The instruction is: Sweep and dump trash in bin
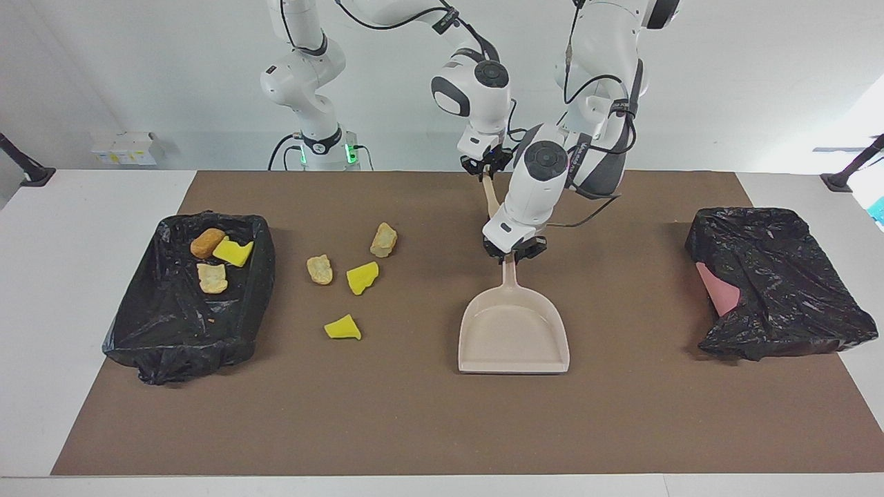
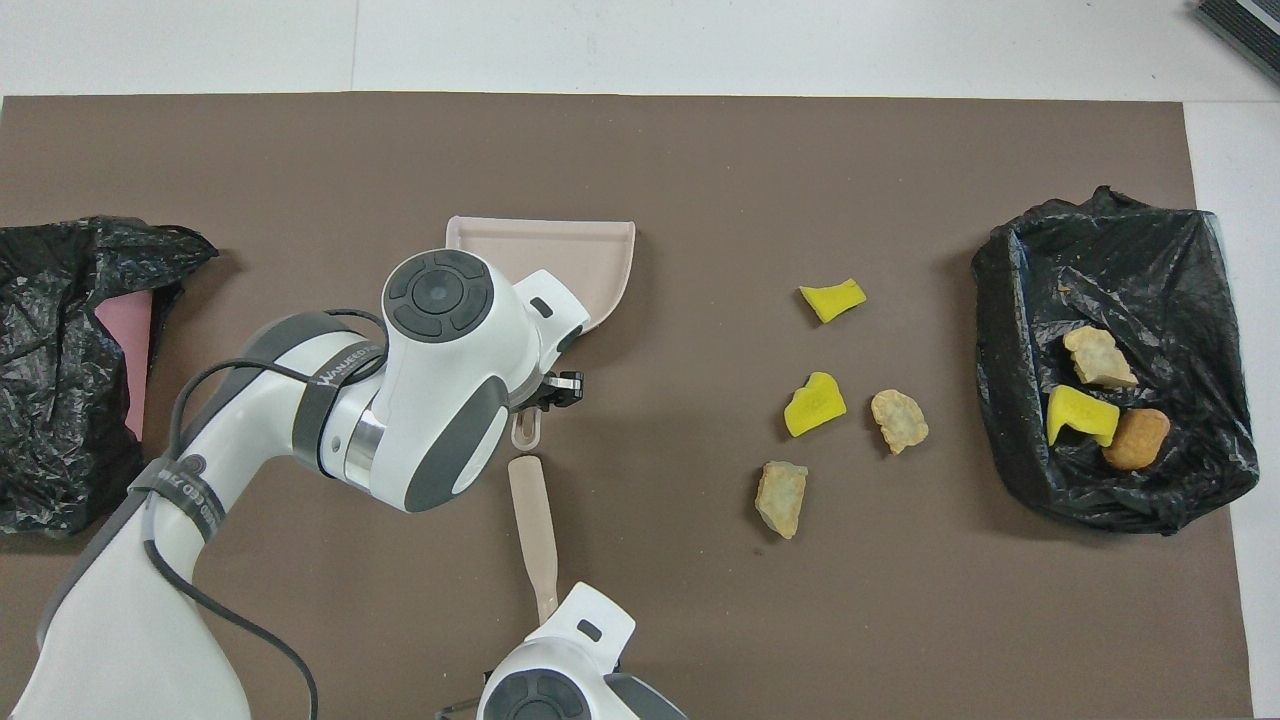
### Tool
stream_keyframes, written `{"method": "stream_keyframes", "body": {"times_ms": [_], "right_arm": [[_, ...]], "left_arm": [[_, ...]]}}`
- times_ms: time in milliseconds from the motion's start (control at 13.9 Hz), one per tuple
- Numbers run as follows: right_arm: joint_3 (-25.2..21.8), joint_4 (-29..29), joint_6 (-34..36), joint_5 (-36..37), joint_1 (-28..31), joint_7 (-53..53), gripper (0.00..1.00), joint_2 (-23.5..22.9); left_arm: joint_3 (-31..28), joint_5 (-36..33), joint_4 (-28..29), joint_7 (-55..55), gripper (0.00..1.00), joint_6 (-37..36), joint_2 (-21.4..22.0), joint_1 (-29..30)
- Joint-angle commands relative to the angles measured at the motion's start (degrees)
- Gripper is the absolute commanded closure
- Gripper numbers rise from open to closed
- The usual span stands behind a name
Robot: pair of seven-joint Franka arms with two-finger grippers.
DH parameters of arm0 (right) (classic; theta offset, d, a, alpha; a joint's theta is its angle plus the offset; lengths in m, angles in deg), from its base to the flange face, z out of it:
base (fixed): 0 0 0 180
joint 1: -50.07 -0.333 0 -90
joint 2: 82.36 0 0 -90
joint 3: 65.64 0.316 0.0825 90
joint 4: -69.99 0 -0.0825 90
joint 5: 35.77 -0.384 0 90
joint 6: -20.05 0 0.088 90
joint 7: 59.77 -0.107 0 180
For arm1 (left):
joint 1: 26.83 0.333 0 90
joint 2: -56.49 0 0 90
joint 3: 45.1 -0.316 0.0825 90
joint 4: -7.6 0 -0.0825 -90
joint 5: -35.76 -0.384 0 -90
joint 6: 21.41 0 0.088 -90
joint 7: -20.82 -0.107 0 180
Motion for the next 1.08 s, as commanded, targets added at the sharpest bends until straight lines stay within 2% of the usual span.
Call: {"method": "stream_keyframes", "body": {"times_ms": [0,72,216,504,721,865,1009], "right_arm": [[-0.11,-0.70,0.42,-1.45,0.44,1.25,1.00,0.92],[-0.11,-0.61,1.03,-1.36,0.79,1.24,1.00,0.74],[-0.54,-0.43,6.72,-0.75,1.93,1.24,1.00,1.96],[-0.55,-0.35,20.08,0.13,9.83,5.00,1.00,11.09],[-0.55,0.00,29.40,7.31,16.69,7.22,1.00,14.97],[-0.55,0.09,33.28,13.03,18.72,7.13,1.00,15.15],[-0.46,0.01,35.31,16.73,21.79,7.31,1.00,14.98]], "left_arm": [[-0.86,-1.60,-2.53,0.33,1.00,-2.39,1.78,0.25],[-0.95,-2.91,-2.80,-0.10,1.00,-3.09,2.57,0.95],[-0.95,-3.89,-3.33,-4.30,1.00,-5.02,4.59,2.71],[-0.95,-3.89,-3.33,-18.88,1.00,-10.72,9.51,8.24],[-1.74,-4.94,-3.42,-30.66,1.00,-16.18,10.66,9.31],[-1.83,-6.44,-3.24,-36.29,1.00,-18.12,11.19,9.31],[-1.92,-7.67,-3.06,-43.83,1.00,-16.99,11.19,9.83]]}}
